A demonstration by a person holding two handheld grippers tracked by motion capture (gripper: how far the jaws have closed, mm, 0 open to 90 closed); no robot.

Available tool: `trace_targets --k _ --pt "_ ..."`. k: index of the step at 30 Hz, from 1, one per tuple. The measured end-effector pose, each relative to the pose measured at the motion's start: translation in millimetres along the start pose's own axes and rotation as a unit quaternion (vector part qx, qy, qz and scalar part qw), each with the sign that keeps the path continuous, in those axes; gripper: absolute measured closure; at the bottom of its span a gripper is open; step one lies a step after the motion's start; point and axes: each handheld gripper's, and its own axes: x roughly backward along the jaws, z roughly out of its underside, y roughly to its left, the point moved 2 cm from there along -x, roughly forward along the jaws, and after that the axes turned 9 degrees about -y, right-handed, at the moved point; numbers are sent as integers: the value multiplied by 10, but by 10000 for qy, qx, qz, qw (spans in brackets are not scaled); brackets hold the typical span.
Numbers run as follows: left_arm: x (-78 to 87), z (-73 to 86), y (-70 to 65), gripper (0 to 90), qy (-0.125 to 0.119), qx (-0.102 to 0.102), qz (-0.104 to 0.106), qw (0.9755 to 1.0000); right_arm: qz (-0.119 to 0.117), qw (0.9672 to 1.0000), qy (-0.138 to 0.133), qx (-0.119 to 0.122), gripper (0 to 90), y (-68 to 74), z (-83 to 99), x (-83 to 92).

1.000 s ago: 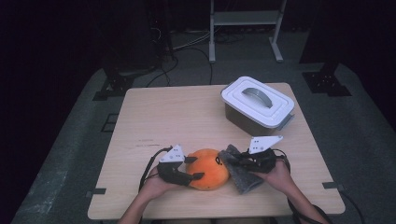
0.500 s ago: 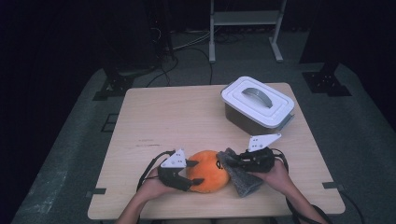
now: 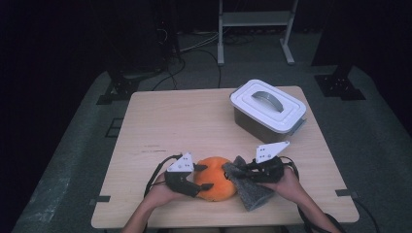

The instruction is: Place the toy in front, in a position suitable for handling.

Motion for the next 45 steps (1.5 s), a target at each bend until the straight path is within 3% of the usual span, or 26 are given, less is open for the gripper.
trace_targets --k 4,11,14,17,19,26,30,33,35,41,45 --pt "28 22 -46 370 109 -174 105 9997 121 9999 -83 -61 803 -21 -46 -52" --pt "42 15 -74 390 96 -152 254 9995 266 9981 44 -555 803 -191 131 41" --pt "20 -3 -102 390 88 -173 289 9994 288 9982 -76 -523 802 -168 79 57" --pt "3 -13 -133 391 4 -190 412 9990 116 9986 -313 -414 801 -77 -40 1" --pt "10 1 -125 392 32 -172 381 9991 124 9994 -245 -191 801 -20 -90 -80" --pt "-7 -8 -139 395 -17 -212 426 9989 295 9975 -46 -635 800 -190 73 3" --pt "-32 -18 -148 392 -39 -228 443 9988 294 9982 -178 -483 800 -114 -20 5" --pt "-32 -20 -161 394 -40 -238 458 9987 91 9988 -329 -339 798 -3 -127 -64" --pt "-25 -12 -161 395 -49 -228 457 9987 113 9994 -250 -194 799 50 -153 -105" --pt "-66 -48 -192 395 -121 -292 494 9983 293 9988 -22 -404 799 -108 -30 -7" --pt "-111 -66 -195 398 -180 -265 535 9981 247 9992 -153 -264 797 -46 -112 -12"
